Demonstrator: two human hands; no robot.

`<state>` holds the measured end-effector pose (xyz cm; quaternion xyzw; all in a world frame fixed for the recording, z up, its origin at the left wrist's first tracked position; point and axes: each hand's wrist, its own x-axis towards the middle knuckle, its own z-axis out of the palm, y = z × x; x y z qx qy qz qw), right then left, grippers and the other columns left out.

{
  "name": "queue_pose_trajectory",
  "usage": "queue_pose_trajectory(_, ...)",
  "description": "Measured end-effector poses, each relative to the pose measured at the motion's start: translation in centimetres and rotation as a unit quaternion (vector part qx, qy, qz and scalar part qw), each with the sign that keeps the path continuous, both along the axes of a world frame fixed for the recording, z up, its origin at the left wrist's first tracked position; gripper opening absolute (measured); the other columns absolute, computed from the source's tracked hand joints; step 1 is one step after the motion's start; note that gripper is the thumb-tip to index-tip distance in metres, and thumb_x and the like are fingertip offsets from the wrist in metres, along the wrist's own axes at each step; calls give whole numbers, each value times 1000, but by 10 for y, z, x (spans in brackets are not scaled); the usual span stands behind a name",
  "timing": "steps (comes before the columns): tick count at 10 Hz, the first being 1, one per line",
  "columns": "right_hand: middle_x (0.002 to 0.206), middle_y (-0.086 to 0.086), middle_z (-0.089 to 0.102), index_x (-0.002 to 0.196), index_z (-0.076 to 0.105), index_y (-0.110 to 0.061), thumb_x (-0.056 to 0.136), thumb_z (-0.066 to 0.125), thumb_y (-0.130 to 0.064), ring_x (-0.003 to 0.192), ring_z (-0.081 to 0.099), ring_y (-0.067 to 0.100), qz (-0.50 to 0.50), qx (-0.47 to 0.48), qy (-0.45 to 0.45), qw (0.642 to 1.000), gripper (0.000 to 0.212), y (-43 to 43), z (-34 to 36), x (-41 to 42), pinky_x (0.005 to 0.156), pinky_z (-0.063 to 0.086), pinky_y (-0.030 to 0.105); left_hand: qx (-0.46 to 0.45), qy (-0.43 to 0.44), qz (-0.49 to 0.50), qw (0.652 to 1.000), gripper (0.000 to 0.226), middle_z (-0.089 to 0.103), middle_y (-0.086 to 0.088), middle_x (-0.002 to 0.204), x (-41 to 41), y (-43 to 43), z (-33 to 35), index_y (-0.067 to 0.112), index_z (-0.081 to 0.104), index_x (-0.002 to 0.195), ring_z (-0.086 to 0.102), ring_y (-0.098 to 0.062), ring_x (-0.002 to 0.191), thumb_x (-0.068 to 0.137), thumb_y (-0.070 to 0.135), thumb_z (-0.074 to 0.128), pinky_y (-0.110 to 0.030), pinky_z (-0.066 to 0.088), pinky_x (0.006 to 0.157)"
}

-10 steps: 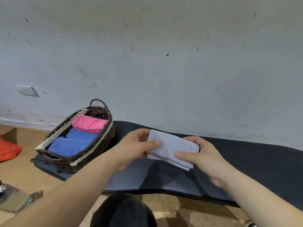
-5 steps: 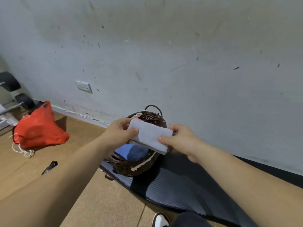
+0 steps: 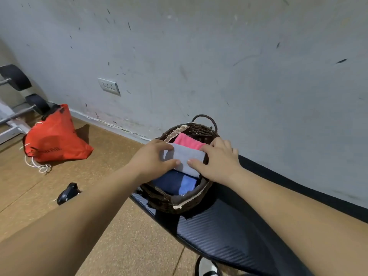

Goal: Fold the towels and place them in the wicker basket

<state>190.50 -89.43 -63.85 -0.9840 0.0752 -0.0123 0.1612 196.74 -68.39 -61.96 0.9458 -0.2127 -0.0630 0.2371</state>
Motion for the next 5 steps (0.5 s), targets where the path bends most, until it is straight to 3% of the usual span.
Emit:
queue_pose_trajectory(1, 134, -5, 38, 129, 57, -45, 87, 52, -72, 131, 31, 21, 3, 15, -42, 999, 50, -4, -4, -6, 103, 27, 43, 47, 25, 9, 999, 58, 61, 4, 137, 5, -5, 1, 29, 65, 133, 57, -18, 124, 82, 54, 77, -28, 43, 93)
queue_pose_trajectory(2, 153, -1, 30, 129, 57, -49, 87, 52, -73, 144, 18, 24, -16, 2, -14, 1000, 49, -3, -10, -8, 111, 22, 49, 88, 40, -9, 995, 65, 55, 4, 149, 2, -13, 5, 30, 60, 141, 52, -19, 134, 84, 57, 74, -30, 41, 105)
queue_pose_trajectory(3, 158, 3, 26, 129, 57, -49, 85, 53, -75, 148, 14, 27, -35, 3, 0, 999, 51, -1, -8, -11, 114, 21, 52, 122, 60, -35, 990, 62, 47, 3, 155, -3, -16, 11, 29, 56, 145, 47, -21, 139, 90, 55, 68, -33, 38, 111)
queue_pose_trajectory(4, 157, 2, 29, 128, 61, -44, 88, 57, -66, 148, 17, 24, -36, 53, -29, 998, 47, 0, 3, -20, 116, 21, 51, 107, 39, -30, 993, 47, 56, 1, 146, -12, -12, 22, 25, 62, 137, 54, -22, 126, 94, 43, 67, -32, 44, 98)
queue_pose_trajectory(5, 152, -1, 40, 129, 64, -34, 92, 57, -54, 145, 26, 21, -50, 102, -45, 993, 42, -6, 18, -32, 116, 25, 47, 42, -3, 5, 999, 38, 60, 4, 141, -27, -13, 29, 24, 66, 132, 58, -20, 124, 95, 30, 65, -31, 48, 100)
